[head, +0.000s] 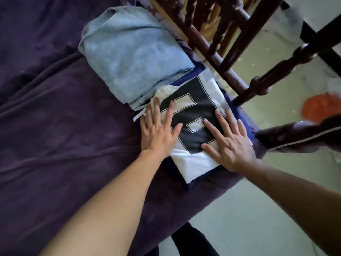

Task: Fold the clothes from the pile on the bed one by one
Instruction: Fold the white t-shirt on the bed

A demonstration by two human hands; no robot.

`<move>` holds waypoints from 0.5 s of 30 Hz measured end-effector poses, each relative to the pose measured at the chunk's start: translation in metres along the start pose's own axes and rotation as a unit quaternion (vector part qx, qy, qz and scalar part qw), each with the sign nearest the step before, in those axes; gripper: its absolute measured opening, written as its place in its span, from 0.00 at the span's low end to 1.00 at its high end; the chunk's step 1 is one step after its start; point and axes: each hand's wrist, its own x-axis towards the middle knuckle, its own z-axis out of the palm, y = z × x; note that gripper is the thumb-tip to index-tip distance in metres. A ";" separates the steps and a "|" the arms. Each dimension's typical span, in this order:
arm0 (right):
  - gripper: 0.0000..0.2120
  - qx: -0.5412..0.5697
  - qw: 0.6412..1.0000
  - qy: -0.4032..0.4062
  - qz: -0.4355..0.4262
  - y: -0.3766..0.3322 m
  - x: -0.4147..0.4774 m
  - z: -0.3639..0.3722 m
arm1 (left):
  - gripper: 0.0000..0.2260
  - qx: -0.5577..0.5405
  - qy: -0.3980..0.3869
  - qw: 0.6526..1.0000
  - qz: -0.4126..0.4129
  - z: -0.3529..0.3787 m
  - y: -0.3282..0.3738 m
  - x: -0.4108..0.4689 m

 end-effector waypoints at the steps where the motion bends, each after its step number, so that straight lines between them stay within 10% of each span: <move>1: 0.34 0.004 1.000 -0.002 0.005 0.000 0.001 0.001 | 0.30 0.003 -0.012 1.000 0.001 0.000 0.001 0.001; 15: 0.23 -0.014 0.996 -0.086 -0.002 -0.106 -0.073 -0.082 | 0.11 -0.097 -0.157 0.974 -0.131 -0.095 -0.063 -0.235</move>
